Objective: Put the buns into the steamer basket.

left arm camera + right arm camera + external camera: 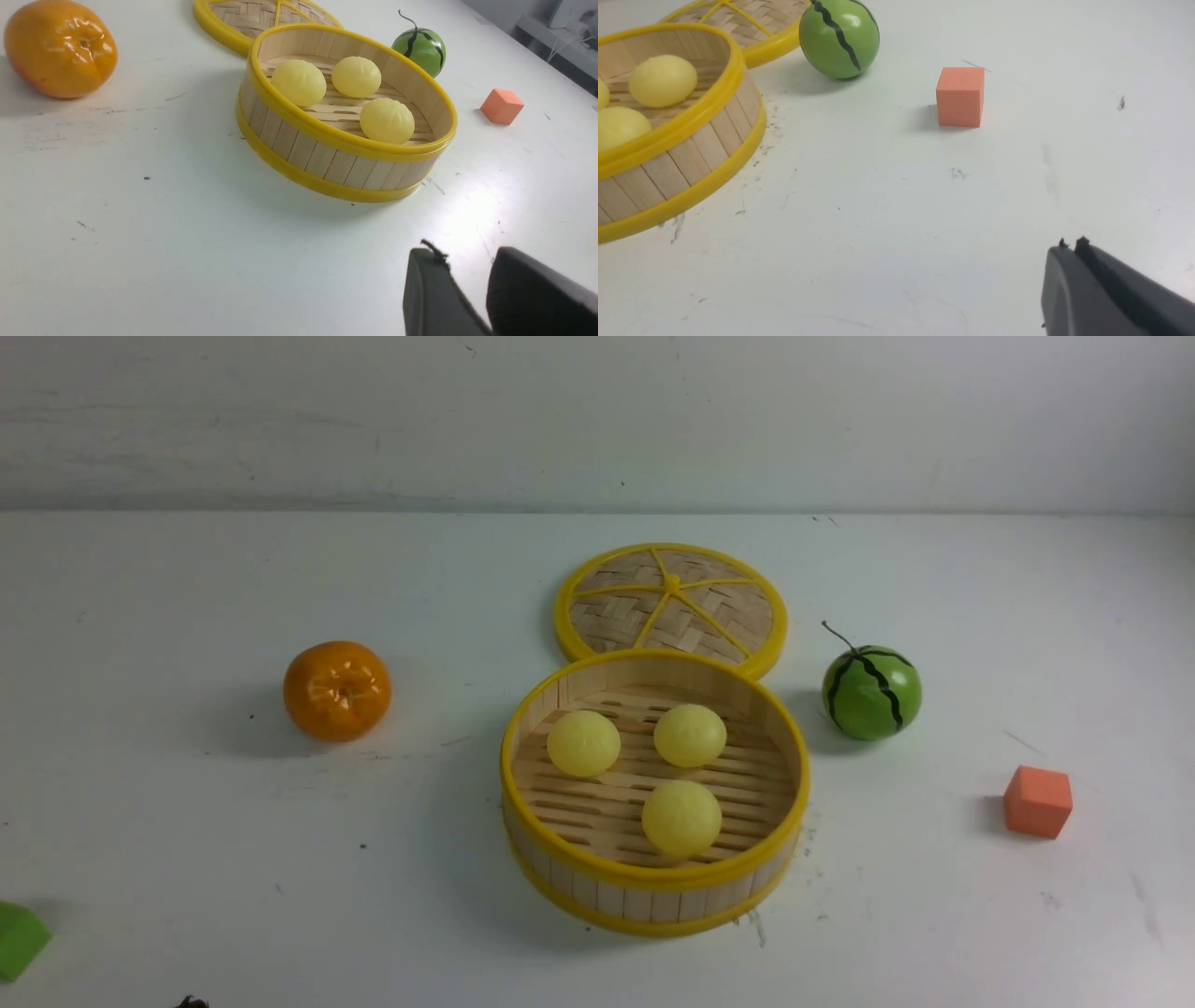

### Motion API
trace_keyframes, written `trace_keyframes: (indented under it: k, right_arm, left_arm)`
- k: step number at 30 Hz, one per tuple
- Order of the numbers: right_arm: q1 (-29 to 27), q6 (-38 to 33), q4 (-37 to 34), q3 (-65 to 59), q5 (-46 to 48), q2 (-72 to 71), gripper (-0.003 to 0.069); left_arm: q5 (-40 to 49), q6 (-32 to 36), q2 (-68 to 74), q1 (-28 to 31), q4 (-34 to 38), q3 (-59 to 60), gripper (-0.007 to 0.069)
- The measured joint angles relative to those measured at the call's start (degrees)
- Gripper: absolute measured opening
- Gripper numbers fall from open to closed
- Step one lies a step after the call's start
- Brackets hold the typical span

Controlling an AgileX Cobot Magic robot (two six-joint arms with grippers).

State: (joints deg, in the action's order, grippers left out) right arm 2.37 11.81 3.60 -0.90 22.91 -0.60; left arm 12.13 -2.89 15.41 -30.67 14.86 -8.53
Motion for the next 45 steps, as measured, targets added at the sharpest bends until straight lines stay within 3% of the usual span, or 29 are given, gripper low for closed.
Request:
trace_keyframes:
  k: [4, 10, 15, 18, 22, 25, 45]
  right_arm:
    - [0.00, 0.00, 0.00, 0.00, 0.00, 0.00, 0.0001]
    - [0.00, 0.00, -0.04, 0.00, 0.00, 0.00, 0.0003]
    - [0.00, 0.00, -0.04, 0.00, 0.00, 0.00, 0.0010]
    - [0.00, 0.00, -0.04, 0.00, 0.00, 0.00, 0.0013]
    - [0.00, 0.00, -0.04, 0.00, -0.02, 0.00, 0.0019]
    - [0.00, 0.00, -0.04, 0.00, -0.07, 0.00, 0.0024]
    - [0.00, 0.00, -0.04, 0.00, -0.07, 0.00, 0.0047]
  left_arm:
    - [-0.32, 0.07, 0.00, 0.00, -0.48, 0.07, 0.0193]
    - [-8.77, -0.80, -1.47, 1.87, -5.88, 2.56, 0.0195]
    - [-12.13, -5.32, -8.77, 14.69, -5.70, 5.79, 0.0099]
    - [-7.46, -5.93, -13.70, 21.69, -5.65, 8.56, -0.0008]
    - [4.36, -5.98, -15.94, 27.15, -5.65, 9.99, -0.0013]
    - [9.38, -5.98, -16.02, 27.67, -5.02, 10.31, -0.0013]
    - [9.87, -5.98, -16.02, 27.80, -4.13, 10.31, -0.0013]
